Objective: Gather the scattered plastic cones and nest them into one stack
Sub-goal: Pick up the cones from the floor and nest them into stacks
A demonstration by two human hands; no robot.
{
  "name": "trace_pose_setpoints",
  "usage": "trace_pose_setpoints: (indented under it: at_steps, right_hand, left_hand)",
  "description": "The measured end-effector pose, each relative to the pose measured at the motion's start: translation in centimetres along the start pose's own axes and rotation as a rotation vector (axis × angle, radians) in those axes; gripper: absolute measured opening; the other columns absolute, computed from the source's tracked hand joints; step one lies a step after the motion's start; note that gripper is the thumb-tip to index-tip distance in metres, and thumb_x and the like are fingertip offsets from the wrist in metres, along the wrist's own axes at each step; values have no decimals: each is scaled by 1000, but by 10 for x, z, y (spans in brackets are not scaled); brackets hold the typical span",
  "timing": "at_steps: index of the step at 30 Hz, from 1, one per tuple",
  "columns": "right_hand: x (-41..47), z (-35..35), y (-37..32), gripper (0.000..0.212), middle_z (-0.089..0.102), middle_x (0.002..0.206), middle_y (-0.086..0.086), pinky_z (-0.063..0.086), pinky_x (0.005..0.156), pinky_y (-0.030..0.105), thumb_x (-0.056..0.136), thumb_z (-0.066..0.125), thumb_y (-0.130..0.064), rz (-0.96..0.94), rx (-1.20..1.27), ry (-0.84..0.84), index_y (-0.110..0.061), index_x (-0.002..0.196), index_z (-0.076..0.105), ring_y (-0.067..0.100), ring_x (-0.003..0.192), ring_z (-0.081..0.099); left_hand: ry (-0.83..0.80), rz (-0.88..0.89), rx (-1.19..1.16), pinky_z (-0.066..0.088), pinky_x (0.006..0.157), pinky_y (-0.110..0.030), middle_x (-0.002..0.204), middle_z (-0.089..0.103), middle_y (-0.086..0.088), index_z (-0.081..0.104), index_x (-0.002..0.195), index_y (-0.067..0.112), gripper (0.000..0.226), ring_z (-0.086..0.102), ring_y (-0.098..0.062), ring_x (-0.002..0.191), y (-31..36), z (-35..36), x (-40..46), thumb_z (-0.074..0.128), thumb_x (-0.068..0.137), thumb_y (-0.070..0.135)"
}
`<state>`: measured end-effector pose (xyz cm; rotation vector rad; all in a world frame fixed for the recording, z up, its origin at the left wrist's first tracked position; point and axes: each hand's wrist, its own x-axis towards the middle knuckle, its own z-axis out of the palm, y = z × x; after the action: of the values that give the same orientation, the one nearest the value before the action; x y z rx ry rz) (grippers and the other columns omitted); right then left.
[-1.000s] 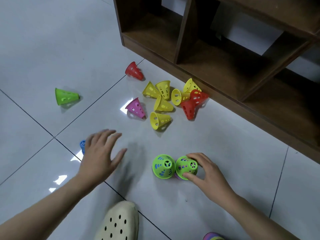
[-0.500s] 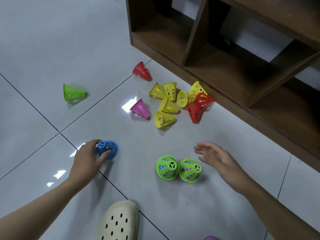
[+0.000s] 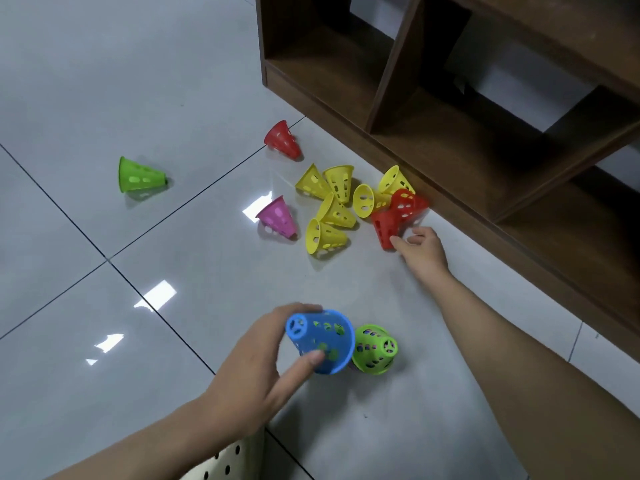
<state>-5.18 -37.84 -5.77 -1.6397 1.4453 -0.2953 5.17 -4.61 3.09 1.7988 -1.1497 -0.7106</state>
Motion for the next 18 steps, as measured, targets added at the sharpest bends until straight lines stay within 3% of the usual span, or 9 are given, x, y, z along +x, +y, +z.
trace_pose_setpoints:
  at_steps: [2,6,9,12,16,18]
  right_hand:
    - [9,5,-7,62,55,116,3,44,87,29,84,79,-27,-43,-36,-5,-8,134,48,18,104,56]
    - [29,11,-15,70,58,114,3,44,83,28,80,84,-24,-64,-19,-20,-10,135,44,18,102,58]
    - [39,17,-16,68,62,121,7,50,90,33,75,87,-27,-72,-47,23,-12,129,47,22,107,61]
    - [38,21,-12,70,62,128,9,50,93,34,77,85,-26,-87,-82,15,-13,133,45,26,115,62]
    - [20,13,-14,63,62,117,2,45,82,26,84,79,-25,-140,-73,-43,-13,137,47,17,101,60]
    - [2,3,-20,61,62,120,1,49,84,28,85,79,-25,-178,-2,-70,-14,137,49,17,102,63]
  left_hand:
    - [-90,44,95,40,102,-19,134,53,25,47,136,35,48,53,4,122,-5,4,1,50,96,60]
    - [-201,136,232,35,102,-15,133,54,20,47,136,29,43,51,-1,119,-12,13,12,53,99,49]
    - [-243,199,318,40,98,-25,134,55,12,49,134,25,40,54,-10,117,-20,21,18,57,98,39]
    - [-275,199,342,41,97,-28,137,53,13,46,136,28,42,54,-11,117,-30,22,24,56,98,41]
    - [-315,169,329,40,101,-24,138,53,14,45,139,32,45,52,-8,120,-35,20,28,50,99,52]
    - [-317,172,336,41,101,-26,138,52,14,44,139,33,46,51,-7,120,-37,20,29,50,99,53]
